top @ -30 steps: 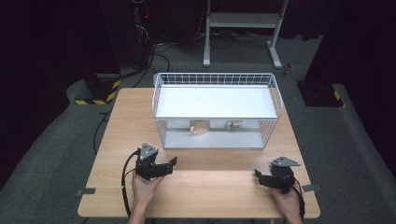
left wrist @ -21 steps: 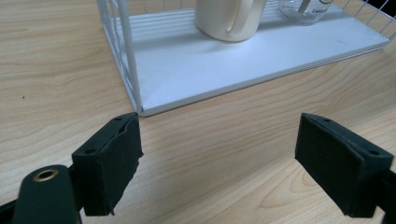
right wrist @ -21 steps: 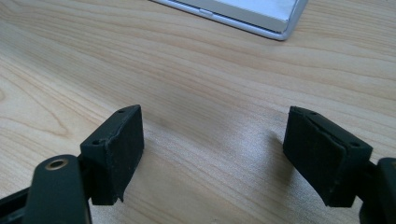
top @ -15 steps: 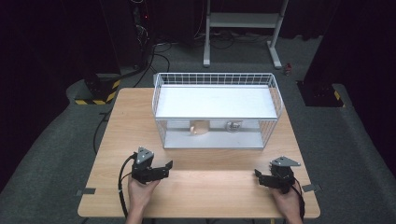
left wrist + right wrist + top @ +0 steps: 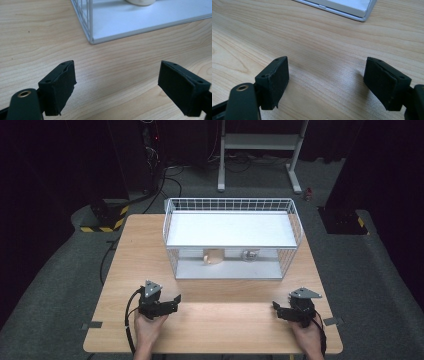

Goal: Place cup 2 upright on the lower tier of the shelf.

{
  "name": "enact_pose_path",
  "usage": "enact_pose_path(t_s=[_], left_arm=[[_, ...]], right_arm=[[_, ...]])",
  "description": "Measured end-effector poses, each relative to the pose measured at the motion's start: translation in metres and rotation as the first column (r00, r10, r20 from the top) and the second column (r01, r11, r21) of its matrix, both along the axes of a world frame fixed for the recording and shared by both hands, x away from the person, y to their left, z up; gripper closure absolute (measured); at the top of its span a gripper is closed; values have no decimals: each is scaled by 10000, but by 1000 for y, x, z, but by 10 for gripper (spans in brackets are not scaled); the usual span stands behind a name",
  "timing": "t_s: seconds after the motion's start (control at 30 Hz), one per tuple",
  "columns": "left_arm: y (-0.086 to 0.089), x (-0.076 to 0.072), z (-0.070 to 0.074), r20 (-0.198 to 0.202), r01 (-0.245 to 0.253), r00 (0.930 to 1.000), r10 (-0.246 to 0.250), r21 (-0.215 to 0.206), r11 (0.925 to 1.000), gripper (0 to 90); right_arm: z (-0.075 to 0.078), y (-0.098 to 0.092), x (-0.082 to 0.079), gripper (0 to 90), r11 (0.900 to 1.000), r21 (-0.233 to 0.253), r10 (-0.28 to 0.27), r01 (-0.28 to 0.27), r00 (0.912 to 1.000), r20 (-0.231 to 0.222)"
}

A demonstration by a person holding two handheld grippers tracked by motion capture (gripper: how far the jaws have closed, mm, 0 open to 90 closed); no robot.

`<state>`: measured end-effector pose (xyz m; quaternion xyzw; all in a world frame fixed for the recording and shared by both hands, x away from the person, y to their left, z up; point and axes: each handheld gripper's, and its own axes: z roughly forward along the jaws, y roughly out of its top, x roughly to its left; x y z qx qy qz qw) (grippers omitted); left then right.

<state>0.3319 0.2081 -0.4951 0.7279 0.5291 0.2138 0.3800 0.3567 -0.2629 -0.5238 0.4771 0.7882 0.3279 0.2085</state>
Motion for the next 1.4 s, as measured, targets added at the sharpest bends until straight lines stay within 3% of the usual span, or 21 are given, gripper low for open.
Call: enact_pose_path(t_s=[0.67,1.17,1.4], left_arm=[[3,7,-17,-217,-665,9974,682,704,9953,149],[2,13,-31,-569,-722,9952,794,1189,9903,149],[1,11,-34,-360,-863,9952,914,1232,9886,147]], right_arm=[[0,0,0,206,10000,6,2,-2,10000,-4],[0,0,0,206,10000,2,1,-1,10000,-1],[0,0,0,206,10000,2,-3,3,10000,2]])
